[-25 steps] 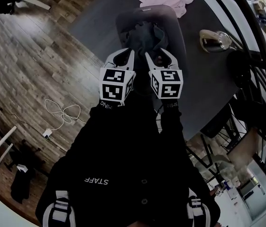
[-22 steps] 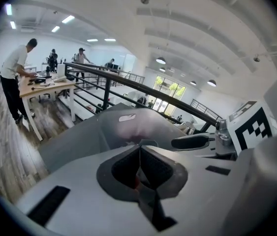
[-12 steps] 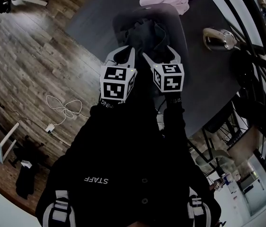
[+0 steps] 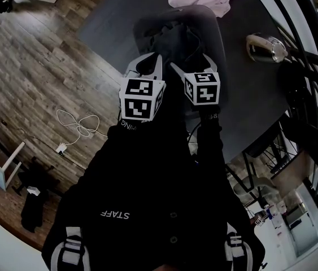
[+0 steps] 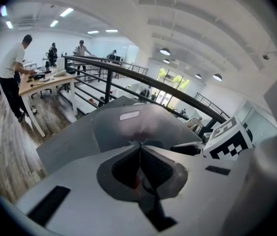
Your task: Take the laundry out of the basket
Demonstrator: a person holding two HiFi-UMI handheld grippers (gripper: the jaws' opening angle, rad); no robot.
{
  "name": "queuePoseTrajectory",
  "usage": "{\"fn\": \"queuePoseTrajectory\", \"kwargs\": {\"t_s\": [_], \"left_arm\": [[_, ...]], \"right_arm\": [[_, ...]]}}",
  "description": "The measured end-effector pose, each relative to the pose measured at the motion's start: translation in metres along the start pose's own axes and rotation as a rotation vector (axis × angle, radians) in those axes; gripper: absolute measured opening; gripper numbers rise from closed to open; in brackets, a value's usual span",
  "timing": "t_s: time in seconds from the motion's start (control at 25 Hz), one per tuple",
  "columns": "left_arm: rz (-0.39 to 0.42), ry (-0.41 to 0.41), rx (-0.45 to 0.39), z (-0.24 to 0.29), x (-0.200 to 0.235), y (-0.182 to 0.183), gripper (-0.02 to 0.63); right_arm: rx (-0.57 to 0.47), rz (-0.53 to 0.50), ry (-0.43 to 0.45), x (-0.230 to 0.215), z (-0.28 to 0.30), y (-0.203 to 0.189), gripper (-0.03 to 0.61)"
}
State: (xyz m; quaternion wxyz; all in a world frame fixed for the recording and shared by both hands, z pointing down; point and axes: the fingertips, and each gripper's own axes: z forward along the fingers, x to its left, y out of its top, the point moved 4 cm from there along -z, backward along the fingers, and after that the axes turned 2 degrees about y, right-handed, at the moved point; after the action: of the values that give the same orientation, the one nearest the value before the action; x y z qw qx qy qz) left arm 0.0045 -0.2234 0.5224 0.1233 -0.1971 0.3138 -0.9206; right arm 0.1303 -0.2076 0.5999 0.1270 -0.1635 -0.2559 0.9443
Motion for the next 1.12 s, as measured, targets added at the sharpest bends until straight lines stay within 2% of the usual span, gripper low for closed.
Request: {"fn": "queuePoseTrajectory", "kwargs": {"t_s": [0.48, 0.64, 0.96, 1.12], "left_arm": [[-0.035, 0.026, 0.015, 0.003, 0.009, 0.007, 0.003], [-0.047, 0.032, 0.009, 0.0, 0.014, 0.009, 0.003], [-0.068, 0.053, -0.004, -0.004, 0.024, 0.008, 0.002], [-0.075, 0.062, -0.004, -0.006, 0.028, 0.005, 0.002]], "right_arm": [[0.096, 0.032, 0.045, -0.019, 0.051, -0.015, 0.547], [0.169, 0.042, 0.05, -0.019, 0.069, -0.026, 0.58], [0.335, 0.065, -0.01, -0.025, 0.118, -0.057, 0.58], [0.357, 0.079, -0.021, -0.029, 0.132, -0.057, 0.58]]}}
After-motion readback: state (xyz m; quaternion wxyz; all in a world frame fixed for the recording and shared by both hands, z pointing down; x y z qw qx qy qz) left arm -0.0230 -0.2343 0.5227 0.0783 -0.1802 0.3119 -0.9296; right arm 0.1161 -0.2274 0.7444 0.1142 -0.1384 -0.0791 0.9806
